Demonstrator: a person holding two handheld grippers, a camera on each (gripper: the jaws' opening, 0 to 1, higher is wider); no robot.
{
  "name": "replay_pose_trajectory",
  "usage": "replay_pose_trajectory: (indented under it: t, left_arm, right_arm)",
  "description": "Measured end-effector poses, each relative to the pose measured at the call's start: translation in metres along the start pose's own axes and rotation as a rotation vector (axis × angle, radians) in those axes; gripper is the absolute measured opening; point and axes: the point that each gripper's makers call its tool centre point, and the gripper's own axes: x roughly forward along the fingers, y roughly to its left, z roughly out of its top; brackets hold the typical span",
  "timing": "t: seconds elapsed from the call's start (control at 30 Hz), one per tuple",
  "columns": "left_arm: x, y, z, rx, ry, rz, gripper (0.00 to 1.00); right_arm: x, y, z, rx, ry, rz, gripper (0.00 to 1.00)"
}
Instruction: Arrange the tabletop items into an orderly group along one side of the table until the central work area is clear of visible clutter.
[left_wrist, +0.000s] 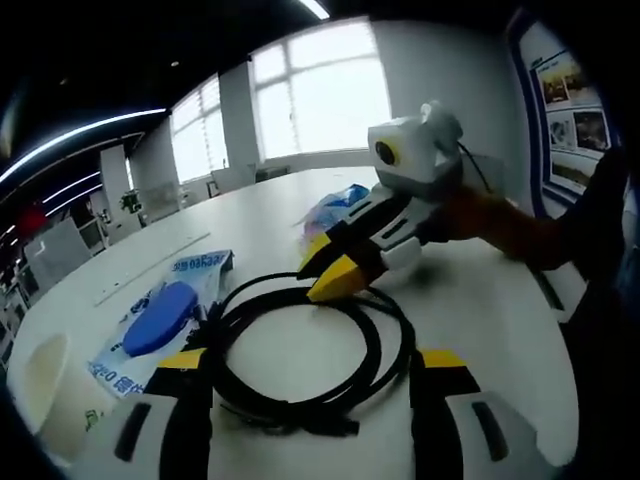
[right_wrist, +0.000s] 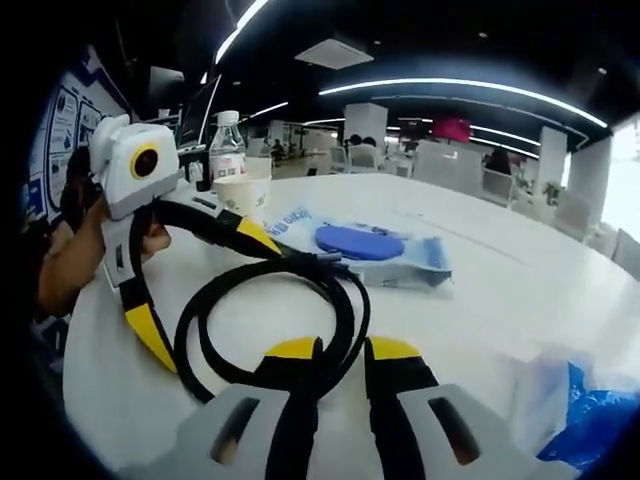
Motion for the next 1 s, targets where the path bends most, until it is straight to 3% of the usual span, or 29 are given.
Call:
replay_pose_trajectory:
  t: [0.33,0.37,0.43,0.47,0.57,0.7,1.0]
  left_arm:
    - [-0.002,-0.001,0.004,-0.005,-0.014,-0.008,0.79]
    - [-0.003,-0.002,0.007,-0.006,-0.039,-0.014,0.76]
    - [-0.003,-0.023,0.022,0.014,-0.107,-0.115,0.71]
    - [-0.003,-0.025,0.03,0.0,-0.151,-0.108,0.68]
    - [-0.004,-0.015,0.026,0.029,-0.117,-0.057,0.71]
    - [-0.006,-0.006,0.017,-0.004,-0.1,-0.044,0.71]
    - [-0.004,-0.009,0.016,0.001,-0.086,-0.053,0.71]
  right_arm:
    - [-0.005,0.0,0.007,0.028,-0.029,0.01,0.05]
    - [-0.007,0.0,0.009,0.04,-0.044,0.012,0.04]
    - [-0.007,0.008,0.016,0.085,-0.079,0.057,0.01]
    - [-0.007,0.012,0.014,0.077,-0.065,0.076,0.01]
    - [-0.005,0.006,0.007,-0.002,-0.028,0.027,0.01]
    - [-0.006,0.008,0.01,0.006,-0.044,0.03,0.01]
    - [-0.006,0.006,0.008,-0.005,-0.036,0.027,0.01]
